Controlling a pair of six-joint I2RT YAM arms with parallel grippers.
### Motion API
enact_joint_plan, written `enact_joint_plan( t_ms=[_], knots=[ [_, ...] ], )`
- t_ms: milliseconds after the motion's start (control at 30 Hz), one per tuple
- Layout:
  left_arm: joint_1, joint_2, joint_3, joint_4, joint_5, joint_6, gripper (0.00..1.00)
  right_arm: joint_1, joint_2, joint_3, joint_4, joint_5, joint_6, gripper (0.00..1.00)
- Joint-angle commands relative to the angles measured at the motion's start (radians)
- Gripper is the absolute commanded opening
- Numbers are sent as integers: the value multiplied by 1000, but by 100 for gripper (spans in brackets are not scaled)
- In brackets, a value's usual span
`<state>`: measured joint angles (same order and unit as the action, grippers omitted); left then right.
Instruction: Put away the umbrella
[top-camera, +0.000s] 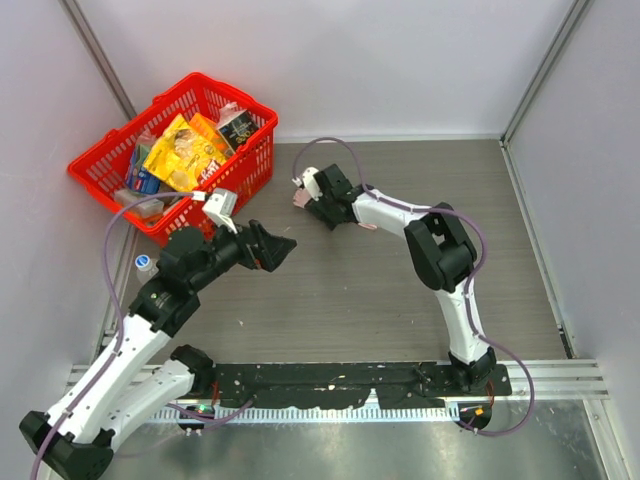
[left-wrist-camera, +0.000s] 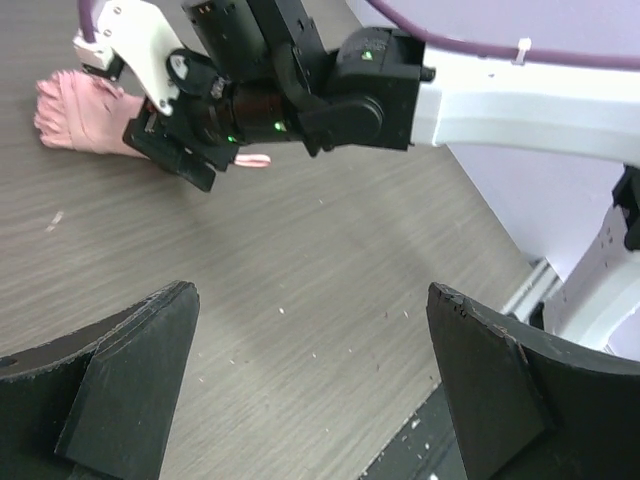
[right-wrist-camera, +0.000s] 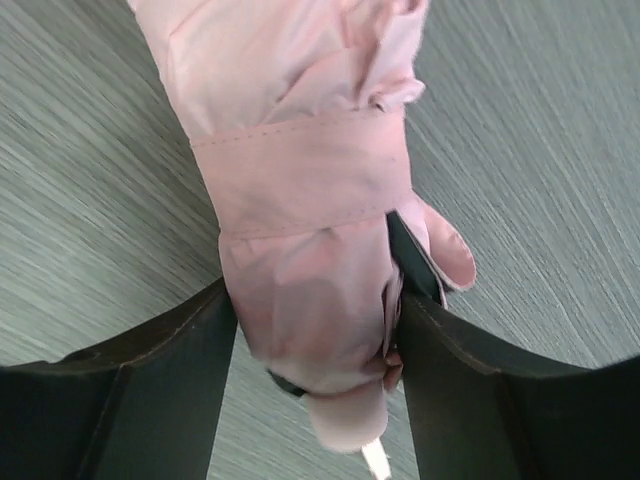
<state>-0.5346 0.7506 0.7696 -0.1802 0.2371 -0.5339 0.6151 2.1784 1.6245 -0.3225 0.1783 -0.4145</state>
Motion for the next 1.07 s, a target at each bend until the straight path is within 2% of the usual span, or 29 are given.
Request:
enact_joint_plan(
  t_ms=[0, 167, 267, 400, 567, 667, 800, 933, 1033],
  knots=[
    [-1, -59, 53, -19, -125, 38, 100, 5, -55, 91, -7, 96, 136, 70],
    [1, -109, 43, 28, -177, 61, 100, 6, -366, -72, -30, 170, 336, 74],
    [-1, -122, 43, 71, -190, 66, 100, 6, -559, -170, -131, 248, 445, 74],
    [-1, -125, 28, 158, -171, 35, 100, 8, -834, -421, -170, 263, 620, 74],
    [1, -116, -24, 300, -148, -14, 100, 5, -1234, -685, -171, 250, 723, 74],
    [-1, -106, -35, 376, -130, -52, 100, 5, -1490, -721, -179, 250, 727, 76],
    [-1, -103, -10, 447, -95, -71, 100, 6, -1692, -648, -176, 245, 721, 78],
    [-1, -128, 17, 481, -68, -40, 100, 6, -1784, -591, -130, 222, 712, 78],
    [-1, -142, 36, 486, -50, -28, 100, 6, -1821, -601, -98, 196, 700, 82]
  ],
)
